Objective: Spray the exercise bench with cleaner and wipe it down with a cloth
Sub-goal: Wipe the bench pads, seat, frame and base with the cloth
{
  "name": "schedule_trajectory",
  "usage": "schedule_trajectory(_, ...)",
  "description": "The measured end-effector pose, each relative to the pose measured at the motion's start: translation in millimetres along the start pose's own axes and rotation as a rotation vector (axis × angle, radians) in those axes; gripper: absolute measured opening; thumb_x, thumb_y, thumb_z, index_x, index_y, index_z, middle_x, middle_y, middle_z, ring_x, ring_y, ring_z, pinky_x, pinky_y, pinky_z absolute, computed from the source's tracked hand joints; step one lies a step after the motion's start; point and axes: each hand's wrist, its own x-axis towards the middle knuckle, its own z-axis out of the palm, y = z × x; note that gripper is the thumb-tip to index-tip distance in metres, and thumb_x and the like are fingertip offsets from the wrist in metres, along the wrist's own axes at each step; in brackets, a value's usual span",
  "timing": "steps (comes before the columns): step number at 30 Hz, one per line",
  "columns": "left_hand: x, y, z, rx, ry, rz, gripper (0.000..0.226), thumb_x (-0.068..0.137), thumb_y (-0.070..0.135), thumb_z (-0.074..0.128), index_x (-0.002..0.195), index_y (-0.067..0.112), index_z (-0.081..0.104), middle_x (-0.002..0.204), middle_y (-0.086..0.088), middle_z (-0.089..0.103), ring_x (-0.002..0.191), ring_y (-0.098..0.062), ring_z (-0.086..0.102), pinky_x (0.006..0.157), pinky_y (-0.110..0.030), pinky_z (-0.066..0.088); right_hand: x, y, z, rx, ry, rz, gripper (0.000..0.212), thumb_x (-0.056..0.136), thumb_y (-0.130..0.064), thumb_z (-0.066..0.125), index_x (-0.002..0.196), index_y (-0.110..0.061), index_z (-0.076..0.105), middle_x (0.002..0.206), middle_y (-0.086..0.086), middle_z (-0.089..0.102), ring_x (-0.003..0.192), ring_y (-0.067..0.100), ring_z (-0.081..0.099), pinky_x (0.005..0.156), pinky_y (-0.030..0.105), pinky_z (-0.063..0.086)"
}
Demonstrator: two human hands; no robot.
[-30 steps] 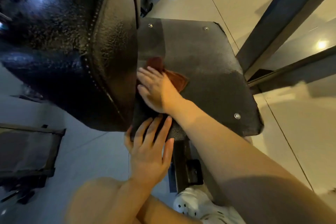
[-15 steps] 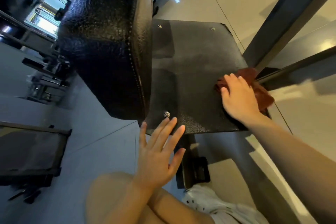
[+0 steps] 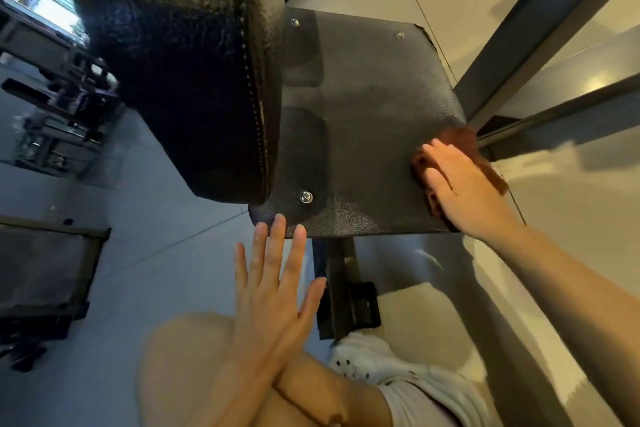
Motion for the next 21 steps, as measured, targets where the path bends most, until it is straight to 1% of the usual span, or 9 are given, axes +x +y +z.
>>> schedule_trajectory(2,0,2,3,-0.007,-0.019,-0.018,0.069,0.1,0.059,0.014,0.155,0.02,0.0,0.162,-0.009,-0.006,0.149,-0.028,-0.005,0.119,-0.047,-0.002,-5,14,-5,-0.016,0.014,0.164,0.047,0.105,-0.032,0.033,0.15,-0.016,0.035,0.158,0.005,0.031,0.147,0.022,0.024,0.12,0.033,0.013)
schedule_trajectory(5,0,-1,4,-0.004,-0.03,0.002,0.072,0.098,0.06,0.015,0.155,0.018,-0.001,0.162,-0.01,-0.009,0.149,-0.027,-0.008,0.118,-0.047,0.0,-17,-6,4,0.013,0.05,0.218,0.043,0.106,-0.027,0.034,0.148,-0.017,0.04,0.157,0.002,0.033,0.146,0.02,0.024,0.119,0.032,0.014)
schedule_trajectory(8,0,1,5,-0.066,0.002,0.003,0.07,0.099,0.06,0.013,0.155,0.02,-0.002,0.162,-0.008,-0.009,0.149,-0.026,-0.007,0.117,-0.047,0.002,-34,-58,21,0.079,0.084,0.103,0.039,0.105,-0.024,0.037,0.143,-0.02,0.046,0.154,-0.002,0.039,0.145,0.015,0.027,0.119,0.031,0.016)
schedule_trajectory(10,0,4,7,-0.137,0.041,-0.014,0.072,0.099,0.061,0.014,0.155,0.019,-0.003,0.163,-0.008,-0.008,0.149,-0.027,-0.006,0.117,-0.048,0.004,-44,-101,33,0.155,-0.026,-0.096,0.039,0.104,-0.021,0.041,0.143,-0.02,0.047,0.153,-0.004,0.039,0.145,0.012,0.025,0.121,0.033,0.015)
schedule_trajectory(12,0,9,10,-0.197,0.083,-0.026,0.075,0.098,0.062,0.015,0.155,0.016,-0.003,0.163,-0.008,-0.007,0.15,-0.027,-0.004,0.118,-0.048,0.002,-53,-132,44,0.211,-0.121,-0.294,0.04,0.103,-0.019,0.043,0.143,-0.017,0.048,0.154,-0.002,0.038,0.145,0.011,0.025,0.12,0.028,0.014)
schedule_trajectory(14,0,11,10,-0.231,0.112,-0.032,0.075,0.099,0.061,0.016,0.155,0.015,-0.002,0.163,-0.006,-0.005,0.15,-0.025,-0.002,0.119,-0.046,-0.001,-54,-135,50,0.178,-0.1,-0.353,0.043,0.102,-0.024,0.041,0.144,-0.018,0.045,0.154,-0.002,0.037,0.145,0.01,0.027,0.118,0.028,0.016)
schedule_trajectory(16,-1,10,8,-0.233,0.106,-0.019,0.074,0.099,0.06,0.014,0.155,0.014,0.0,0.163,-0.007,-0.004,0.15,-0.026,-0.001,0.119,-0.047,-0.001,-50,-117,48,0.104,-0.002,-0.281,0.044,0.103,-0.03,0.037,0.146,-0.021,0.043,0.155,-0.004,0.037,0.144,0.009,0.028,0.119,0.029,0.018)
schedule_trajectory(19,-1,8,5,-0.184,0.077,-0.006,0.073,0.099,0.061,0.012,0.155,0.015,-0.001,0.163,-0.007,-0.006,0.15,-0.025,-0.002,0.119,-0.048,-0.001,-45,-70,33,0.07,0.097,-0.004,0.041,0.106,-0.029,0.036,0.145,-0.023,0.043,0.154,-0.005,0.038,0.142,0.011,0.032,0.117,0.023,0.015)
schedule_trajectory(21,0,8,4,-0.156,0.065,-0.016,0.074,0.098,0.062,0.01,0.155,0.017,-0.004,0.162,-0.005,-0.01,0.15,-0.023,-0.006,0.118,-0.046,-0.001,-45,-33,19,0.03,0.118,0.14,0.037,0.106,-0.025,0.036,0.14,-0.021,0.048,0.148,0.0,0.046,0.138,0.019,0.04,0.117,0.026,0.022)
